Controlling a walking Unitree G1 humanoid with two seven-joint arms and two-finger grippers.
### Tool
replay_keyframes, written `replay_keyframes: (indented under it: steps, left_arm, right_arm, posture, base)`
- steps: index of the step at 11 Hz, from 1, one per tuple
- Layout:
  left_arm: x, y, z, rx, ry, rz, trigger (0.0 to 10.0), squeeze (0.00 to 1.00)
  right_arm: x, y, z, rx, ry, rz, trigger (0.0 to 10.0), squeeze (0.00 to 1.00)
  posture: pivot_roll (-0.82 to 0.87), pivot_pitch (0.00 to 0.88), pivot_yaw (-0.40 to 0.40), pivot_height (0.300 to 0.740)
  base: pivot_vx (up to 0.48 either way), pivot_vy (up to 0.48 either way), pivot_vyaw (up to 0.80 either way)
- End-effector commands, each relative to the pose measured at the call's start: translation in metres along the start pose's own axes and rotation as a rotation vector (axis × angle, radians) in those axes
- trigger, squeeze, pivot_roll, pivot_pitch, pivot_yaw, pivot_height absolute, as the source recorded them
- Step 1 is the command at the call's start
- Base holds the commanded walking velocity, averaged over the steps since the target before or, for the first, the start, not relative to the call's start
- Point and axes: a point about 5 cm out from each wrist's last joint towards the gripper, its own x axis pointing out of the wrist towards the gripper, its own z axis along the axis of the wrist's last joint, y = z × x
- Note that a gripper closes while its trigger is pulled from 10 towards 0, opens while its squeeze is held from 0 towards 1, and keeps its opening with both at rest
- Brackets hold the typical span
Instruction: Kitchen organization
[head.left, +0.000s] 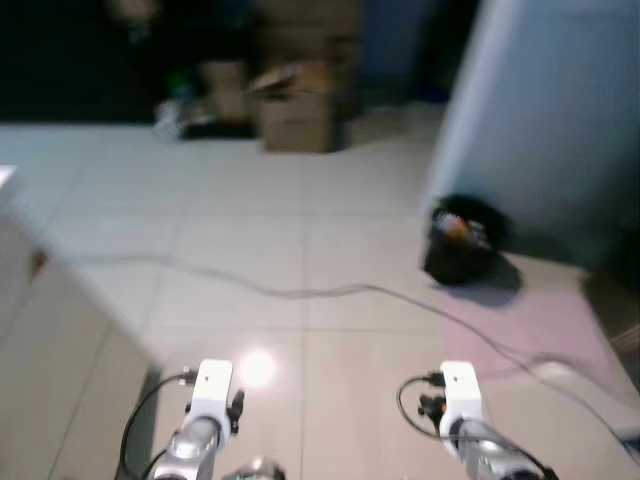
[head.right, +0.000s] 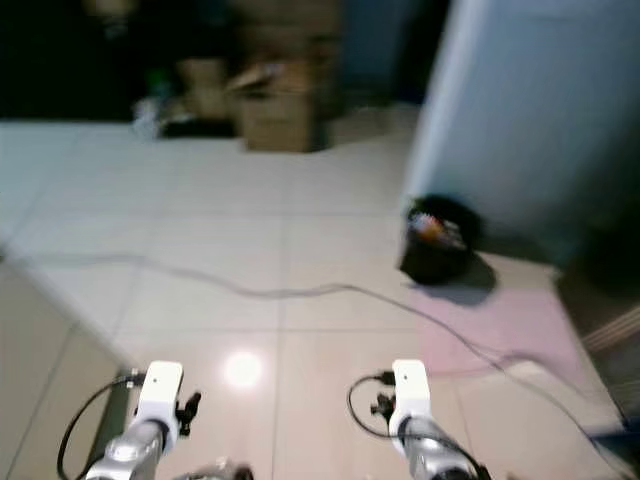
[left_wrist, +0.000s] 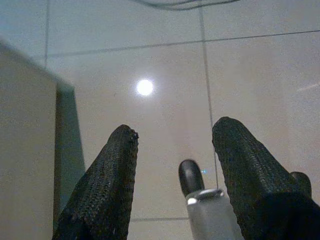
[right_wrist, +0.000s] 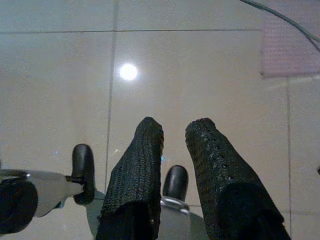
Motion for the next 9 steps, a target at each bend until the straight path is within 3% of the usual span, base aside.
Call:
replay_keyframes:
  steps: [1, 9]
  left_arm:
    - [-0.0019, 0.0019, -0.0073, -0.012, 0.022, 0.004, 10.0, 0.0]
    - [-0.0022, -0.0004, -0.0081, 0.009, 0.023, -0.019, 10.0, 0.0]
  right_arm:
    - [-0.0002, 0.0008, -0.0011, 0.005, 0.0, 0.005, 10.0, 0.0]
    - [-0.0002, 0.0066, -0.0065, 0.01, 0.018, 0.029, 10.0, 0.0]
  posture:
    - [-0.02, 0.035, 0.04, 0.74]
    - [-0.02, 0.043, 0.055, 0.74]
  base:
    - [0.0, 0.0, 0.8]
    - [0.0, 0.0, 0.8]
